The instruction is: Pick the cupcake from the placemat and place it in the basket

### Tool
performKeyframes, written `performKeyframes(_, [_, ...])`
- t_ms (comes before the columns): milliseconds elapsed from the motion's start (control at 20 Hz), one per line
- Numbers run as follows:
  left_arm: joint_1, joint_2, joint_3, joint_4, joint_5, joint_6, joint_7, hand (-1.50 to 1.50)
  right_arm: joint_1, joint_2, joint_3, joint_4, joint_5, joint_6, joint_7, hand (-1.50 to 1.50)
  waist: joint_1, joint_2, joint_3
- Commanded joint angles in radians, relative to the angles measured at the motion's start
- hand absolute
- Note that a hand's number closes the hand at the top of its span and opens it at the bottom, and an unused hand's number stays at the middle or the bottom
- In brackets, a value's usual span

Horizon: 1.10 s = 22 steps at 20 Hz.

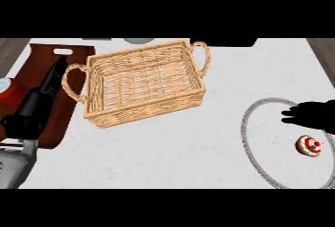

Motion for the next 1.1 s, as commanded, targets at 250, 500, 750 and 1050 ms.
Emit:
performKeyframes(250, [0.022, -0.025, 0.074, 0.07, -0.018, -0.078, -0.05, 0.0, -0.019, 0.096, -0.001, 0.202, 0.157, -0.074, -0.161, -1.5, -0.009, 0.001, -0.002])
performKeyframes(500, [0.034, -0.046, 0.07, -0.016, -0.067, -0.079, 0.016, 0.0, 0.028, 0.16, -0.027, 0.187, 0.186, -0.114, -0.158, -1.5, -0.016, -0.003, -0.002])
performKeyframes(750, [0.09, -0.062, 0.107, -0.04, -0.078, -0.107, -0.005, 0.0, -0.018, 0.203, -0.047, 0.273, 0.263, -0.12, -0.196, -1.5, -0.01, -0.002, -0.002])
performKeyframes(1050, [0.075, -0.096, 0.121, -0.035, -0.11, -0.12, 0.026, 0.0, 0.095, 0.179, -0.092, 0.226, 0.258, -0.145, -0.234, -1.5, -0.021, -0.004, -0.002])
